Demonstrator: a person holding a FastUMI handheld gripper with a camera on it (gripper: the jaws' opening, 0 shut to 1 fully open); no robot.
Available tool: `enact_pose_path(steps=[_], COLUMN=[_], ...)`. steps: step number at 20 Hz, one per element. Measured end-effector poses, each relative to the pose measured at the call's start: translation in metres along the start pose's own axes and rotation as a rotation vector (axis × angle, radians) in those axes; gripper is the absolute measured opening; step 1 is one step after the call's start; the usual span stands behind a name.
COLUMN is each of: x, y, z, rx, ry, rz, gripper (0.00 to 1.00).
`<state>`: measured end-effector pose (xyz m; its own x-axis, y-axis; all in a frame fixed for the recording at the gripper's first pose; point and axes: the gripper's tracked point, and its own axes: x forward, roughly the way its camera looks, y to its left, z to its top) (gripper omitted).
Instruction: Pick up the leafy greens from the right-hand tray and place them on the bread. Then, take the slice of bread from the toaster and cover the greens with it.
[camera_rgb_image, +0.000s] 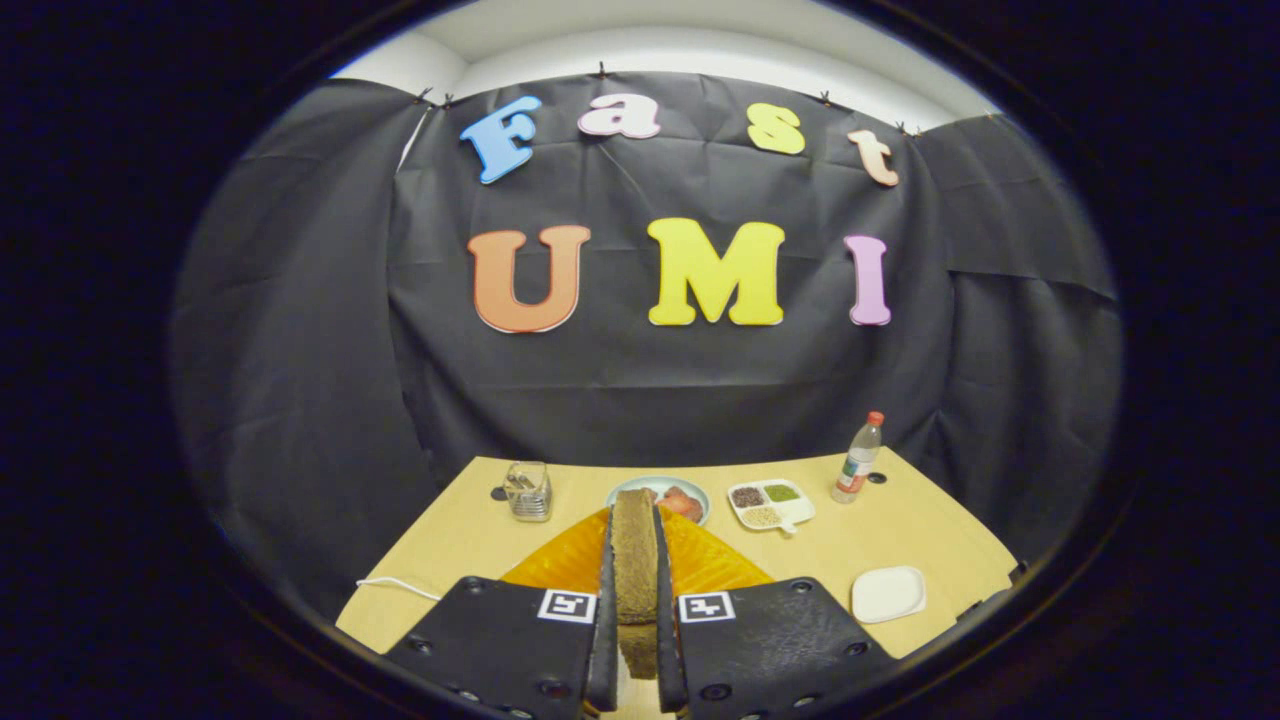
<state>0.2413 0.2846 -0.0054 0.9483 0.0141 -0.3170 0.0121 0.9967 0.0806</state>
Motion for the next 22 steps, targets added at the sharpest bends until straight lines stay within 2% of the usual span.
enact_pose_path(steps=[5, 8, 15, 20, 22], x=[0.024, 0.044, 0.080, 0.083, 0.084], y=[-0.064, -0.085, -0.111, -0.127, -0.144], z=[-0.042, -0.078, -0.145, -0.161, -0.175], rx=[0.037, 0.071, 0.150, 0.270, 0.277], ry=[0.064, 0.121, 0.205, 0.141, 0.141], rz=[-0.078, -0.090, -0.067, 0.006, -0.010], gripper=[0.15, 0.16, 0.15, 0.16, 0.16])
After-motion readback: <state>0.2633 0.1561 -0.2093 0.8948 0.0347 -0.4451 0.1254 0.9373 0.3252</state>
